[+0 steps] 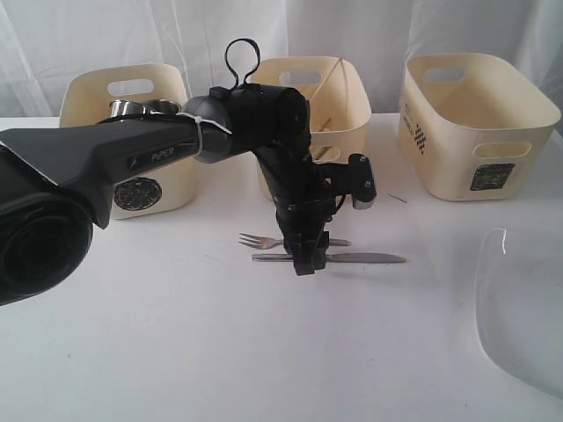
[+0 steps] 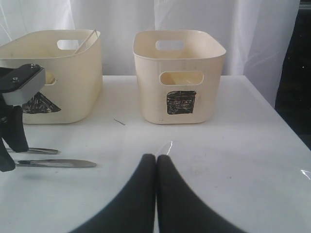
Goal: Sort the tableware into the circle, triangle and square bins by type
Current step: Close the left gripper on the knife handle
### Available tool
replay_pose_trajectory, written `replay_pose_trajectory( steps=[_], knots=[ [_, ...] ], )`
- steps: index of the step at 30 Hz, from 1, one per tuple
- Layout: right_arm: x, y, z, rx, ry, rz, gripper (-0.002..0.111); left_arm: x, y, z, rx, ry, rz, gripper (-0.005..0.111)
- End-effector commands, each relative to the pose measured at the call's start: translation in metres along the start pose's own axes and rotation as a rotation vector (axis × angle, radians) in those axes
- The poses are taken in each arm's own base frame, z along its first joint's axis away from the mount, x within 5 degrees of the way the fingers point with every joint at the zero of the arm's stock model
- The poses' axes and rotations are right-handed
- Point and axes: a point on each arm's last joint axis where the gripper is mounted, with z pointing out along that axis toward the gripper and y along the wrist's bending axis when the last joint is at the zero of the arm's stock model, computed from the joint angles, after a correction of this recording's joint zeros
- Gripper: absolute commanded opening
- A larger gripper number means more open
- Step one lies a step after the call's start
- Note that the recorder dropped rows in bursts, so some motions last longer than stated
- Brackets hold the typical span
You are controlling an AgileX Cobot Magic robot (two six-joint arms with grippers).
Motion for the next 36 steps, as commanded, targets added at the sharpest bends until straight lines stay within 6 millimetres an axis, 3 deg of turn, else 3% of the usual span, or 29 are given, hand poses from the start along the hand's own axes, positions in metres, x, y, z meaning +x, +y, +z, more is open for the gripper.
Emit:
replay_pose_trajectory(
  steps=[1,26,36],
  knots=[
    [0.001,0.000,0.000,-0.002,-0.008,-0.005,0.000,0.004,-0.005,0.010,0.061,0.017,-0.024,0.048],
    [0.001,0.000,0.000,-0.002,-0.008,-0.005,0.000,0.007,-0.003,0.016,0.055,0.033,-0.020,0.047],
    [0.001,0.000,0.000,-0.002,-0.008,-0.005,0.000,0.015,-0.010,0.025,0.143,0.093,-0.025,0.013]
  ],
)
